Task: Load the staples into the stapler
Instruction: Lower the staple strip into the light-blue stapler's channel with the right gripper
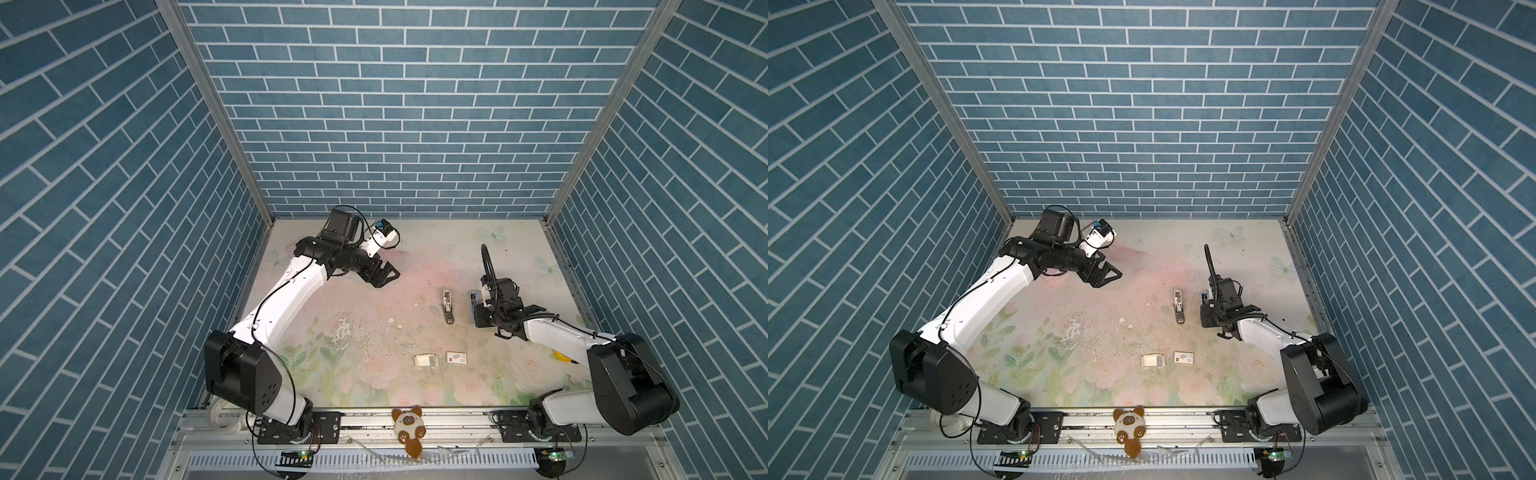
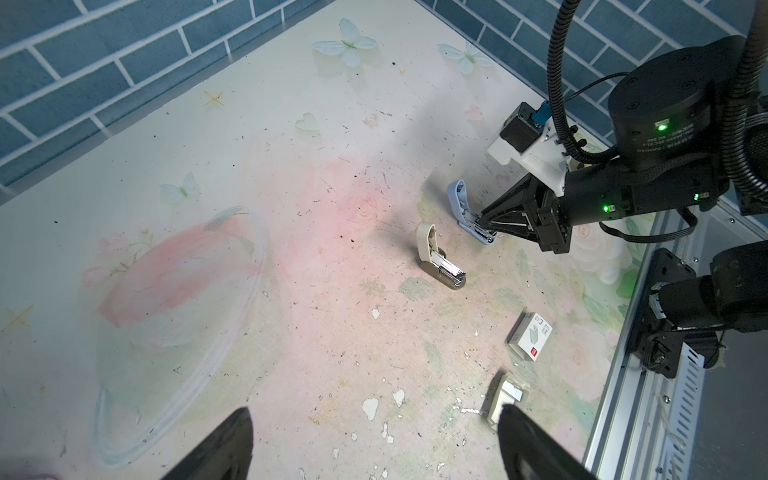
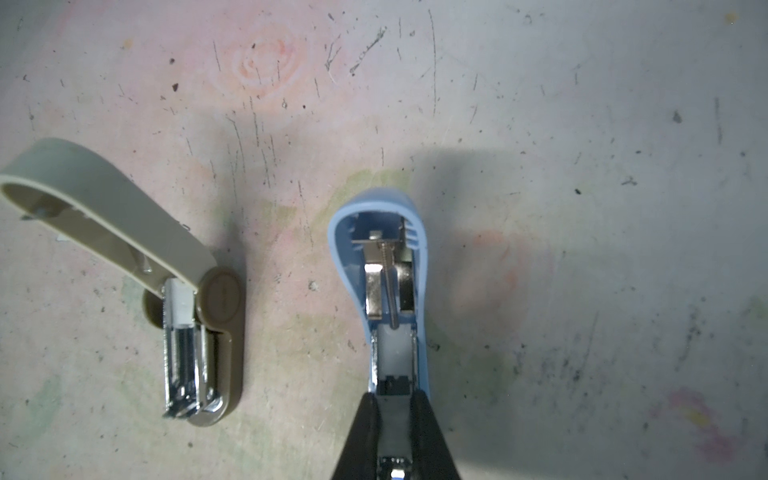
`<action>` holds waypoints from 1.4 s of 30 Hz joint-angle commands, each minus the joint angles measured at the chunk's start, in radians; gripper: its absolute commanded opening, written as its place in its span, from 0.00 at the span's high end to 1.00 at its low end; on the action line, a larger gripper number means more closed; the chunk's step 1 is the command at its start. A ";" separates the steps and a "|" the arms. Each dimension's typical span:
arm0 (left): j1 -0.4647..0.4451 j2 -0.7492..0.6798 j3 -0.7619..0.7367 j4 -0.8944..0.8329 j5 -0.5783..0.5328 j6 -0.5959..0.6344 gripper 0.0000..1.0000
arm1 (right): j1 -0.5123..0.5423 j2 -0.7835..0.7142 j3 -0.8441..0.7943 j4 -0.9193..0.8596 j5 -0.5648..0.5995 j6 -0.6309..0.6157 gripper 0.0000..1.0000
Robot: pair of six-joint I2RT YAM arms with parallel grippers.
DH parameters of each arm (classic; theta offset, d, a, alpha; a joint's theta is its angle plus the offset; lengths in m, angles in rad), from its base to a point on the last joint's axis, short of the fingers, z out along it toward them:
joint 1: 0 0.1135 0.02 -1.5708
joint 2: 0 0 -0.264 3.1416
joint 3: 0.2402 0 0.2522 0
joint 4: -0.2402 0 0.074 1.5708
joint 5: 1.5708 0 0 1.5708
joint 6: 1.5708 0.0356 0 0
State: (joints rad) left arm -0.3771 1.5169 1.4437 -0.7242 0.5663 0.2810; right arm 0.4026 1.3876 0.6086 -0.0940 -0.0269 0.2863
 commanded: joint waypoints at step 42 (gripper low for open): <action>0.005 0.003 0.008 -0.001 0.027 0.000 0.07 | -0.004 0.022 0.042 -0.017 0.018 -0.041 0.94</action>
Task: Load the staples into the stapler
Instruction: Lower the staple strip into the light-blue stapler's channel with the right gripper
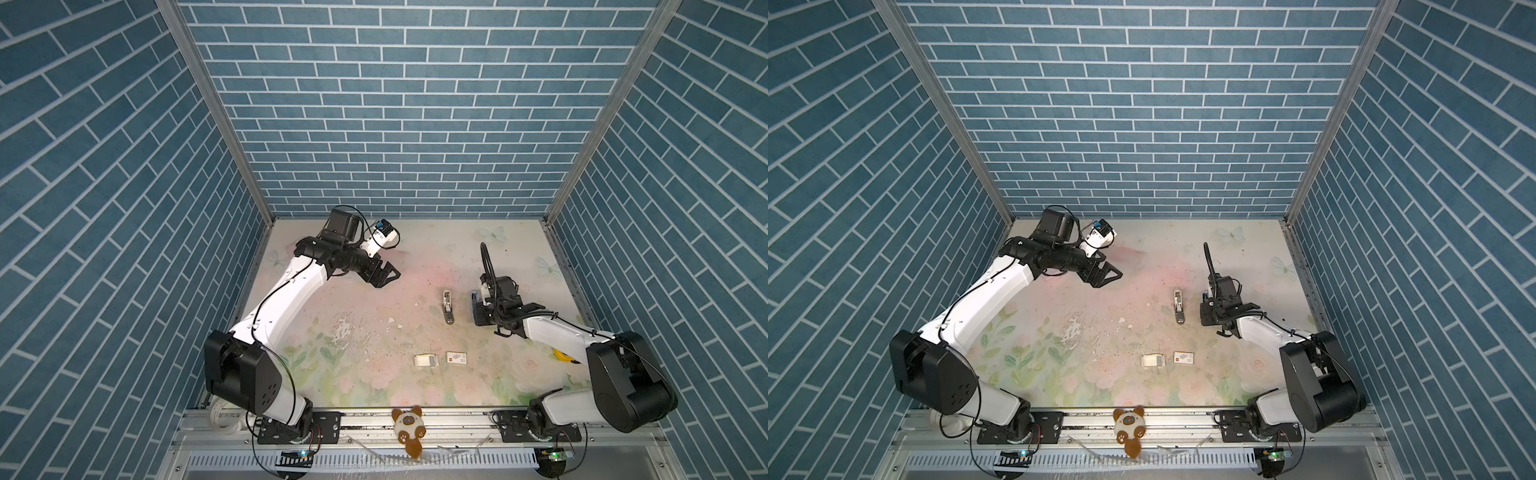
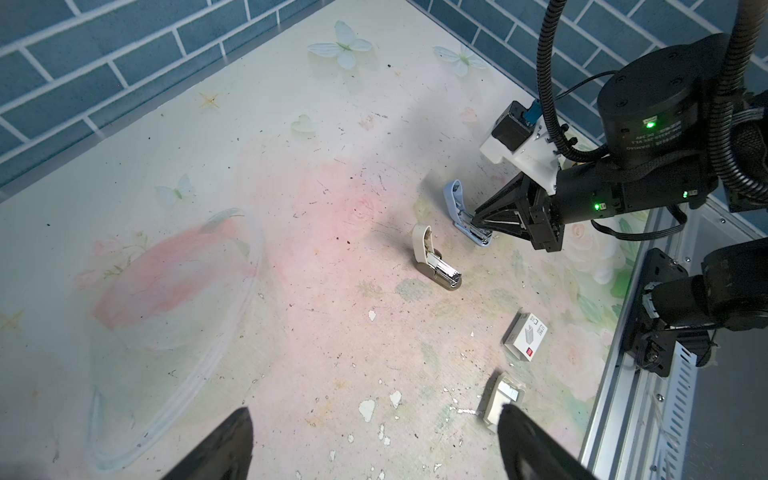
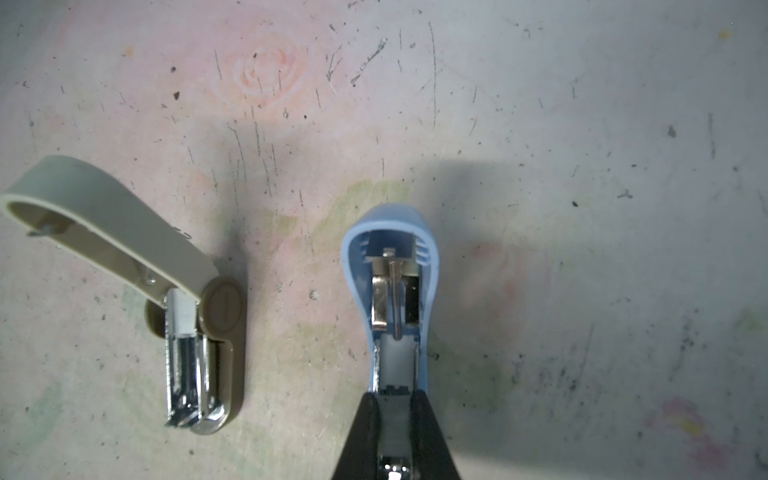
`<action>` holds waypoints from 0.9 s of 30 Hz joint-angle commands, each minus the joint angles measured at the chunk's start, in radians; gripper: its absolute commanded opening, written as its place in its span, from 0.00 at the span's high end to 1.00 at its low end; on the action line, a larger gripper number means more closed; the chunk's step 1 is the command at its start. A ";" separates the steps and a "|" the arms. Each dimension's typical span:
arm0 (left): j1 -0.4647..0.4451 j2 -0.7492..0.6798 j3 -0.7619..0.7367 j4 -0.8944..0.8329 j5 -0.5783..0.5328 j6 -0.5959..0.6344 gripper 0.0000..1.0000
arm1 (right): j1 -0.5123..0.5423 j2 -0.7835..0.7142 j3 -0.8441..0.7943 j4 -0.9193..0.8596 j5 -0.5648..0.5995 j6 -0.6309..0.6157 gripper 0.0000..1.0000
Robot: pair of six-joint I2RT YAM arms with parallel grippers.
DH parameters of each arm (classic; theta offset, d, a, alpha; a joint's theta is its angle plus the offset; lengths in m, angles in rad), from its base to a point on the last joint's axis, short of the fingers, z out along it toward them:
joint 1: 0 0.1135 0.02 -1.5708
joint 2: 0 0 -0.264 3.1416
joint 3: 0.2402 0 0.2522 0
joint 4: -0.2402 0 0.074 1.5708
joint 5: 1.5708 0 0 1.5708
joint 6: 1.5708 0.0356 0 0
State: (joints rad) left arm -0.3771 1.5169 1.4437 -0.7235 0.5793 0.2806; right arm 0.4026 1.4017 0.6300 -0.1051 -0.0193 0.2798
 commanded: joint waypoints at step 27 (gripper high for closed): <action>0.005 -0.005 0.001 0.001 0.014 0.002 0.07 | -0.004 0.011 0.020 -0.018 0.001 -0.031 0.94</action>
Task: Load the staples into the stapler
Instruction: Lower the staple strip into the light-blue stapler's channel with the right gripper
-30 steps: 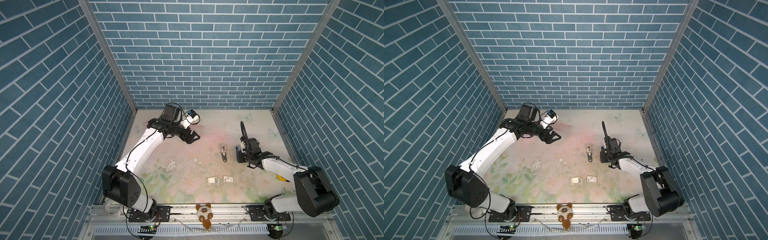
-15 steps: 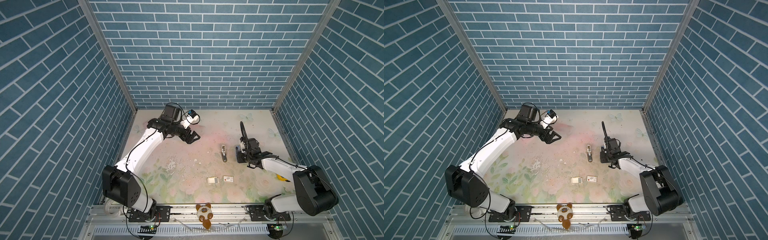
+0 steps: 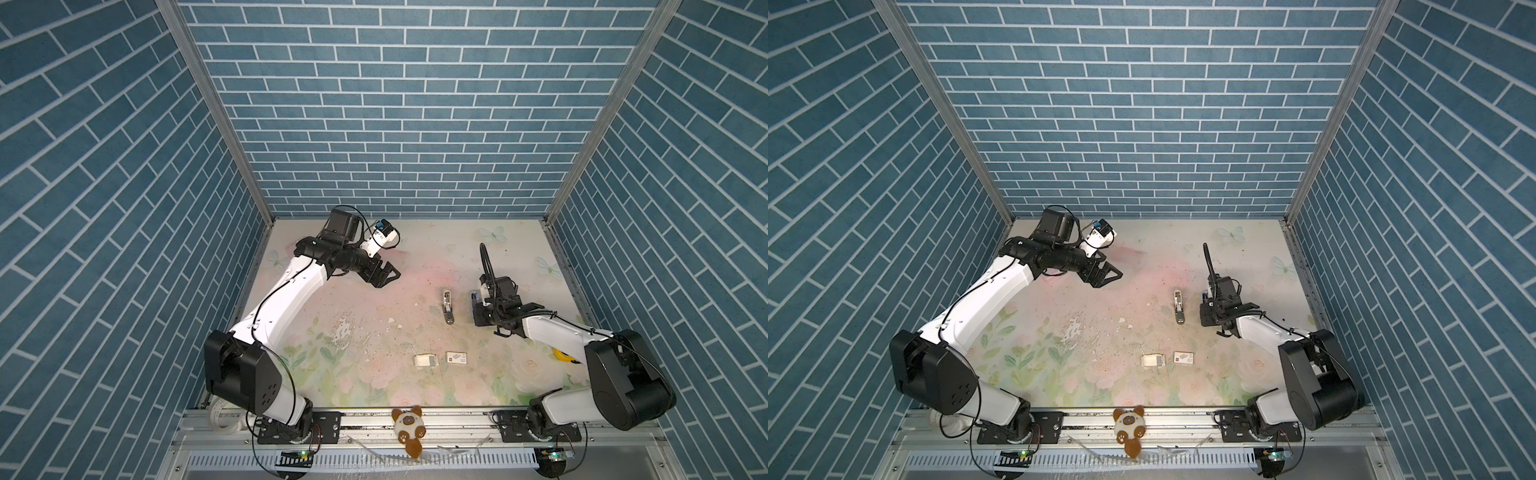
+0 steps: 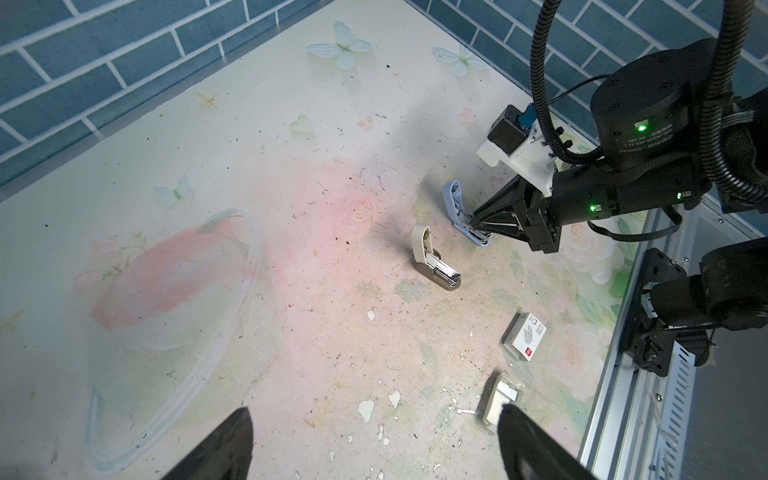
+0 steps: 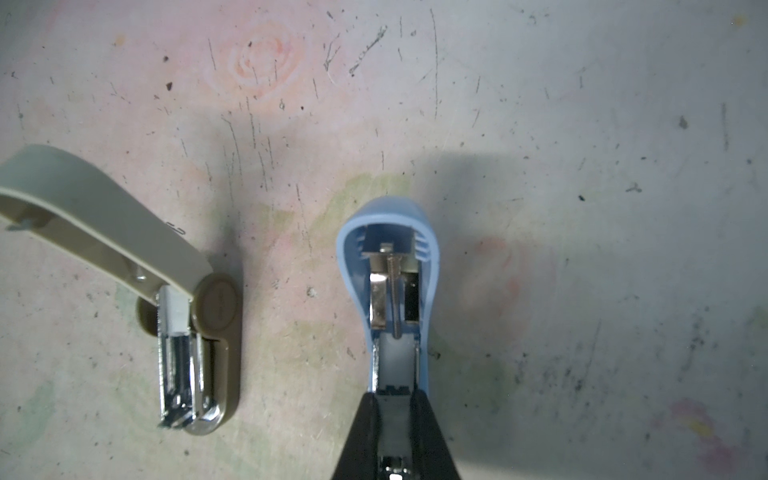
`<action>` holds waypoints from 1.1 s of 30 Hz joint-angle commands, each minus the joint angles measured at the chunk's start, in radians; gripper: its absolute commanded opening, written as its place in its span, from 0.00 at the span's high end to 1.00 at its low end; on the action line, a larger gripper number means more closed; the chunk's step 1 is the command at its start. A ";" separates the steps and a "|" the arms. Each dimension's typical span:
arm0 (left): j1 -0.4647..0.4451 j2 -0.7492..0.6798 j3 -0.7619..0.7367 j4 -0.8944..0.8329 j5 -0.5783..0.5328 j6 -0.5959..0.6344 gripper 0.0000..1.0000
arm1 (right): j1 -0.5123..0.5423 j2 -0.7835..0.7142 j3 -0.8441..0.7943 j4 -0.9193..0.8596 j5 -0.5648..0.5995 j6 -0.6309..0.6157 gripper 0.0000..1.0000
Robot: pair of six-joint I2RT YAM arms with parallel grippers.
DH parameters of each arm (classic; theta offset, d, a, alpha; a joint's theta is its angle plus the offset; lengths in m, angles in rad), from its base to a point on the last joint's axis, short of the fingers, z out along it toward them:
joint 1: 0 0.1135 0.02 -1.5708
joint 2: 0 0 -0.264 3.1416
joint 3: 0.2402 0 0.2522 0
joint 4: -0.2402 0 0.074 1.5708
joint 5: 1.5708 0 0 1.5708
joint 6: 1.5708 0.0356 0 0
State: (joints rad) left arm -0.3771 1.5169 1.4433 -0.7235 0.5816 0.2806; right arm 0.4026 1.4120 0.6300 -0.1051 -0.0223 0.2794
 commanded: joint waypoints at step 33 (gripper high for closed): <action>0.005 -0.018 -0.013 0.006 0.009 0.005 0.07 | 0.005 0.015 0.025 -0.036 0.014 -0.028 0.89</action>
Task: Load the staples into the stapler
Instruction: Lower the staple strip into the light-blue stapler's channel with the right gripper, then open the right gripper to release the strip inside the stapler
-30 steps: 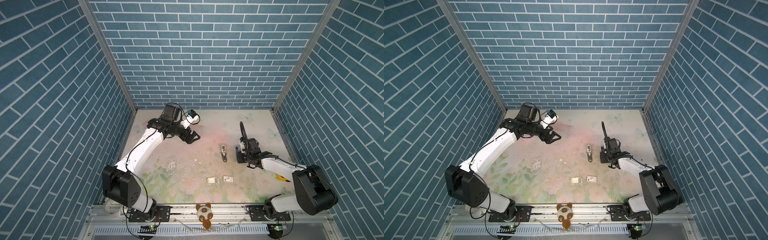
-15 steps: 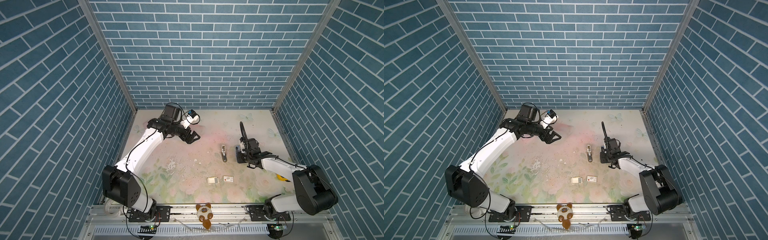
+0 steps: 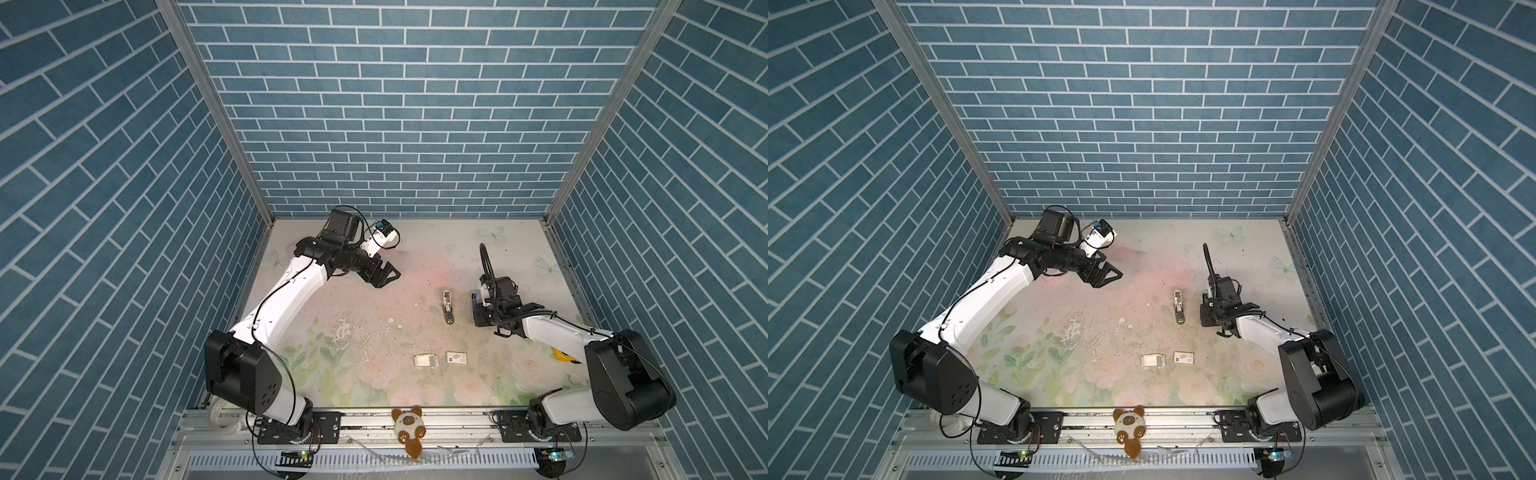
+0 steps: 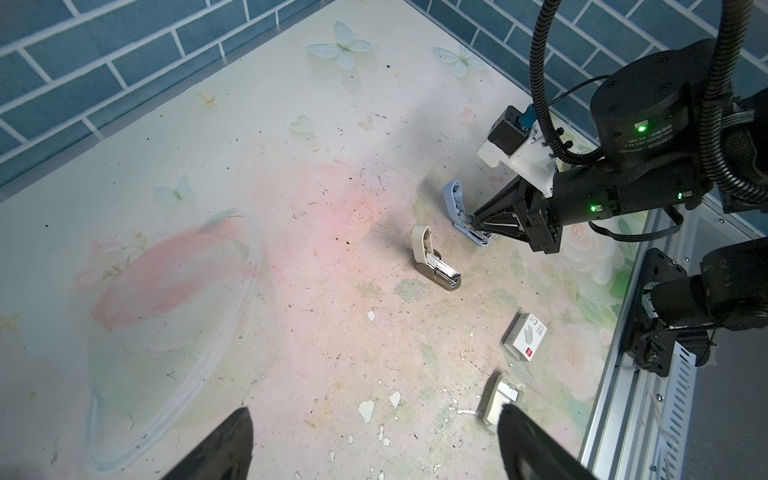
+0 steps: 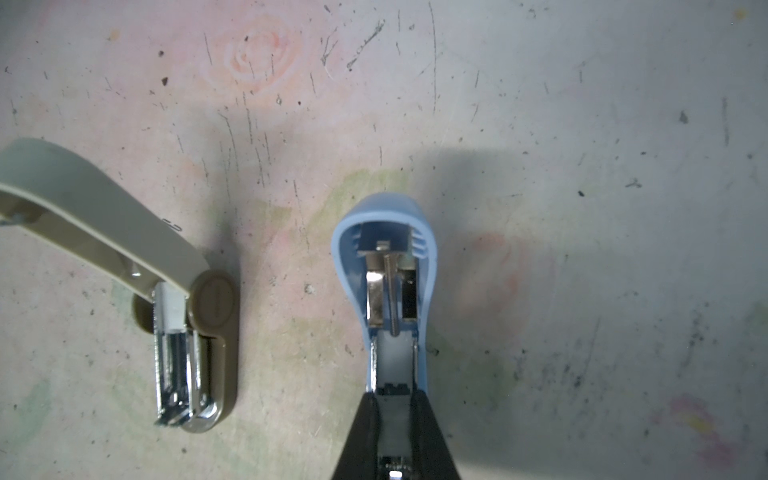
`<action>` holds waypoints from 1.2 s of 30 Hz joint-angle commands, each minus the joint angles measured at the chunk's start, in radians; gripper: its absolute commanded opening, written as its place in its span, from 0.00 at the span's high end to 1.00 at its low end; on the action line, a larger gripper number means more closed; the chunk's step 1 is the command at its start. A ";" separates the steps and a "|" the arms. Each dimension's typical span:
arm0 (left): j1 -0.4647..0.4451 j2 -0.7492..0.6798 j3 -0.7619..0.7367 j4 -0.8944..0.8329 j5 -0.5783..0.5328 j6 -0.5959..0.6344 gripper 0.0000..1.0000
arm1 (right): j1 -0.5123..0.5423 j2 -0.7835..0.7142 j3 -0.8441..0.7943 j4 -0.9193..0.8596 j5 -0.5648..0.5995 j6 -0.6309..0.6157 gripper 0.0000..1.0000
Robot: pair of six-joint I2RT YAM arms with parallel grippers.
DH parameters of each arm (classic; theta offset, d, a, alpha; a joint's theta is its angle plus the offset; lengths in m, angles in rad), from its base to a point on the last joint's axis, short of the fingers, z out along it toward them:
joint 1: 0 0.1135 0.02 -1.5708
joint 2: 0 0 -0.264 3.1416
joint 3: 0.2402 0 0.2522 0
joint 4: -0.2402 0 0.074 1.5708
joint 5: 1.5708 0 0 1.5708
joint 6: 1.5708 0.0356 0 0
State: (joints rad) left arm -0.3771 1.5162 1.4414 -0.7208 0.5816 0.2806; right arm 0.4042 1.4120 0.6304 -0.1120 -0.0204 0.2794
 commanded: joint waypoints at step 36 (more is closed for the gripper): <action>0.005 -0.020 -0.010 0.004 0.006 0.005 0.07 | 0.019 0.019 0.026 -0.031 0.031 -0.031 0.79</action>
State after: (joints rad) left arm -0.3771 1.5162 1.4414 -0.7208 0.5812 0.2806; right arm 0.4179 1.4216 0.6350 -0.1127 -0.0109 0.2794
